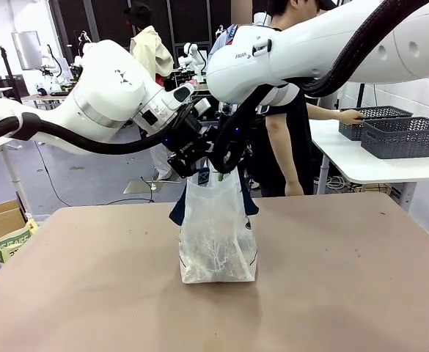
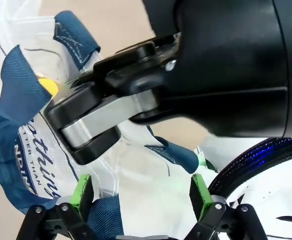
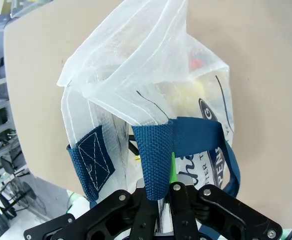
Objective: Transfer purchased items from the store into the shopping bag.
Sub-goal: Move the Reusable shopping bag to the right side of the table.
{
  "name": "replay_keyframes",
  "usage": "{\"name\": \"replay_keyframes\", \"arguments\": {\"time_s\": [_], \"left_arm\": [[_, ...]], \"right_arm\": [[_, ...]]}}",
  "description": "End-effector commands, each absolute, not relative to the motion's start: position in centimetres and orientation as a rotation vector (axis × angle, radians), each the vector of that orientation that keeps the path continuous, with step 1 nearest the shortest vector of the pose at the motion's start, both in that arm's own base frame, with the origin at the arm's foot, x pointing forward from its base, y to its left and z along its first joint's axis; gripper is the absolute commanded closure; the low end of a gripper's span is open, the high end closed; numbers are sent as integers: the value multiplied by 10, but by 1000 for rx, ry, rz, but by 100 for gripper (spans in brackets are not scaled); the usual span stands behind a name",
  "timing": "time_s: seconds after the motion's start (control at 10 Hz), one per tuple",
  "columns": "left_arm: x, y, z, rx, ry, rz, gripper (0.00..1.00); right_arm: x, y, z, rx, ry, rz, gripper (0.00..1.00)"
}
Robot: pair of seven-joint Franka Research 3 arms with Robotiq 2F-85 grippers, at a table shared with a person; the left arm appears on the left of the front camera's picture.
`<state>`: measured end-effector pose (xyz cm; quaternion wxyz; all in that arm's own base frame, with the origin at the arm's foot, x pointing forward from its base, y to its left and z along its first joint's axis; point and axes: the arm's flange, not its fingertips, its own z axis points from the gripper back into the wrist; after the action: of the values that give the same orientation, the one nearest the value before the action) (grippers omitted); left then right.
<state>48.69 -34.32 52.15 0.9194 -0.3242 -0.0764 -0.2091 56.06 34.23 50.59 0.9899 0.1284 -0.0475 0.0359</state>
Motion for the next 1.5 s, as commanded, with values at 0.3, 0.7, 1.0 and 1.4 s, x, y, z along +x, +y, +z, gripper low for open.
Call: {"name": "replay_keyframes", "arguments": {"time_s": [0.3, 0.7, 1.0, 1.4], "left_arm": [[488, -342, 530, -714, -188, -449, 0], [487, -351, 520, -718, -131, -477, 0], [481, -362, 507, -681, -87, -503, 0], [475, -359, 505, -560, -138, -498, 18]], "right_arm": [[566, 346, 500, 257, -111, 63, 100], [565, 347, 497, 254, -106, 63, 100], [566, 347, 496, 256, -104, 61, 100], [566, 347, 496, 258, -105, 61, 100]]}}
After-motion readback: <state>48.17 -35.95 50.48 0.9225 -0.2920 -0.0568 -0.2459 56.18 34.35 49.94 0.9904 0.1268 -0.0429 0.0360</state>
